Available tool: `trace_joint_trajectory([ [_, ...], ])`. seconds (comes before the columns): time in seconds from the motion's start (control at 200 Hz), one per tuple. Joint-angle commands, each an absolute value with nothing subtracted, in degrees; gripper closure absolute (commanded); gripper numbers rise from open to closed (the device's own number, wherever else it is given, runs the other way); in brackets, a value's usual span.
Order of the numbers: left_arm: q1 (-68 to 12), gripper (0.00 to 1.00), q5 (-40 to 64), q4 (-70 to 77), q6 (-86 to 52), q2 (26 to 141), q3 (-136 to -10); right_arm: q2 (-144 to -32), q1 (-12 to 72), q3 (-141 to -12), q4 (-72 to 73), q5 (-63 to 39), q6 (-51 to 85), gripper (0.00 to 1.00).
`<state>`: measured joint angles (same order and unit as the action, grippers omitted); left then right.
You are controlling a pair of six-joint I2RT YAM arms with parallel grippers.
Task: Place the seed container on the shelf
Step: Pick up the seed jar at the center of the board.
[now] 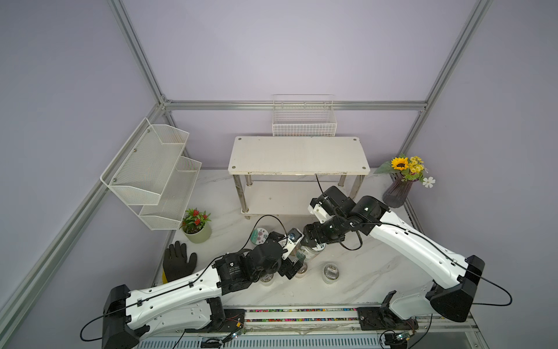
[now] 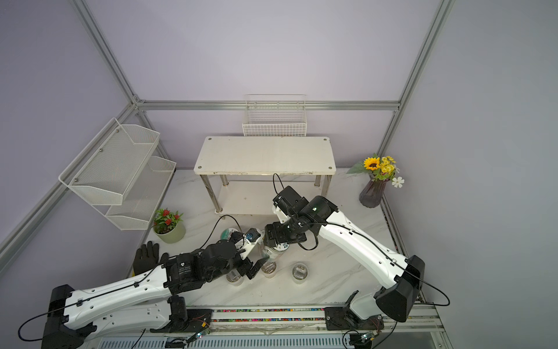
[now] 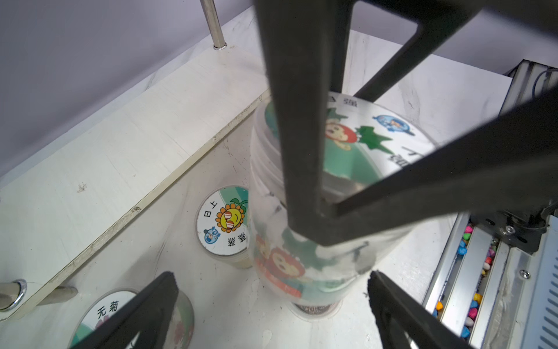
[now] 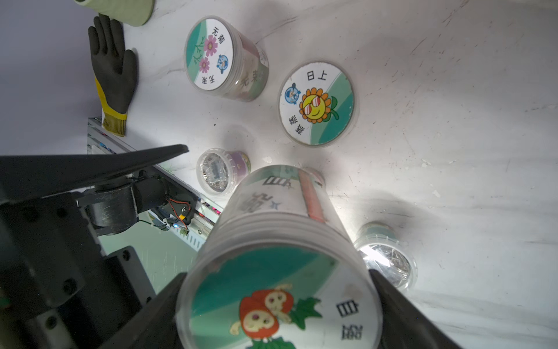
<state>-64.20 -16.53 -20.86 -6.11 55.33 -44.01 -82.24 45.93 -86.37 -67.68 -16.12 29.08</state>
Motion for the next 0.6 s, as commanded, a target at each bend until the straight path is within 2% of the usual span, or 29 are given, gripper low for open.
trace_joint_trajectory([
  [0.0,-64.4,0.00,-14.4,-16.7,-3.6,51.9,-42.9,-79.7,46.8,-88.2,-66.5,-19.5,28.6,0.38],
  [0.595,-64.9,0.00,-8.0,-16.1,1.3,48.2,-42.0,-78.2,48.7,-85.6,-63.9,-26.8,27.4,0.38],
])
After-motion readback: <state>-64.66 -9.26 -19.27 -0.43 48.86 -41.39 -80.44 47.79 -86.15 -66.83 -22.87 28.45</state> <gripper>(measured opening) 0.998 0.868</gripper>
